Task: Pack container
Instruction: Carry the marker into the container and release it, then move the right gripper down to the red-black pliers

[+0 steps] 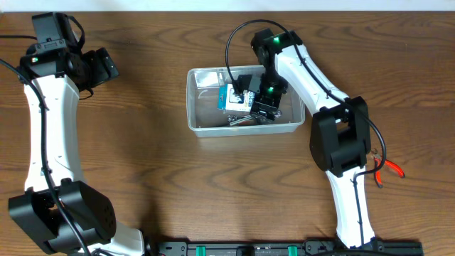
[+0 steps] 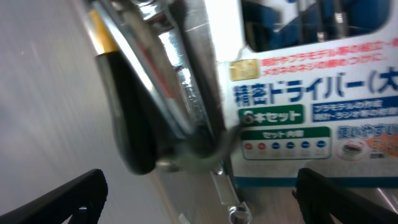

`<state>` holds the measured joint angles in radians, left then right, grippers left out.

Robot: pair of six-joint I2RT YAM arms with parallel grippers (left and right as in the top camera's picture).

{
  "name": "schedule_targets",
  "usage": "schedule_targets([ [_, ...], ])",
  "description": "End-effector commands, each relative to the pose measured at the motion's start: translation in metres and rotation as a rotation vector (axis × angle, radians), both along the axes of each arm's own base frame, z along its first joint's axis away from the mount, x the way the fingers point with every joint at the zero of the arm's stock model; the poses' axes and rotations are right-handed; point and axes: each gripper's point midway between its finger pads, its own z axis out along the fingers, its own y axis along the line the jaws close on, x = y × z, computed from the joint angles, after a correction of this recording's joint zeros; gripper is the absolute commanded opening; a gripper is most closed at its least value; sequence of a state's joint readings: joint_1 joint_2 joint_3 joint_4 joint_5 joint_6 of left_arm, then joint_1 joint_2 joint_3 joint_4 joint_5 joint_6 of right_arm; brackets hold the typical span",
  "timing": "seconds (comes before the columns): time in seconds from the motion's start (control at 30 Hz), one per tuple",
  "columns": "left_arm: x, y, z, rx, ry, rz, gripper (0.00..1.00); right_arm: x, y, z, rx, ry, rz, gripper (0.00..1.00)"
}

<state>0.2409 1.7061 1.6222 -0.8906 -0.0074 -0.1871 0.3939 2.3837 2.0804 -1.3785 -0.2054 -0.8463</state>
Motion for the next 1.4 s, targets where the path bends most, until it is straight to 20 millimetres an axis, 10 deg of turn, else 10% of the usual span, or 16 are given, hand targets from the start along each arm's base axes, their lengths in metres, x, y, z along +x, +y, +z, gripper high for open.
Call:
schedule_targets([
  [0.0, 0.0, 0.003, -0.001, 0.002, 0.003, 0.015, 0.98, 0.018, -0.006, 0.019, 0.011, -0.039, -0.139, 0.99],
  [0.23, 0.0, 0.003, -0.001, 0.002, 0.003, 0.016, 0.98, 0.04, -0.02, 0.124, 0.086, -0.203, -0.361, 0.99],
  [0.43, 0.0, 0.003, -0.001, 0.002, 0.003, 0.015, 0.98, 0.034, -0.095, 0.22, 0.064, -0.377, -0.684, 0.99],
  [0.77, 0.0, 0.003, -0.001, 0.002, 0.003, 0.016, 0.98, -0.018, -0.197, 0.289, 0.072, -0.449, -1.034, 0.99],
  [1.0, 0.0, 0.003, -0.001, 0.002, 0.003, 0.016, 0.98, -0.061, -0.224, 0.286, 0.036, -0.414, -1.137, 0.99],
  [1.37, 0.0, 0.003, -0.001, 0.002, 0.003, 0.015, 0.98, -0.132, -0.257, 0.189, -0.088, -0.221, -1.36, 0.99],
])
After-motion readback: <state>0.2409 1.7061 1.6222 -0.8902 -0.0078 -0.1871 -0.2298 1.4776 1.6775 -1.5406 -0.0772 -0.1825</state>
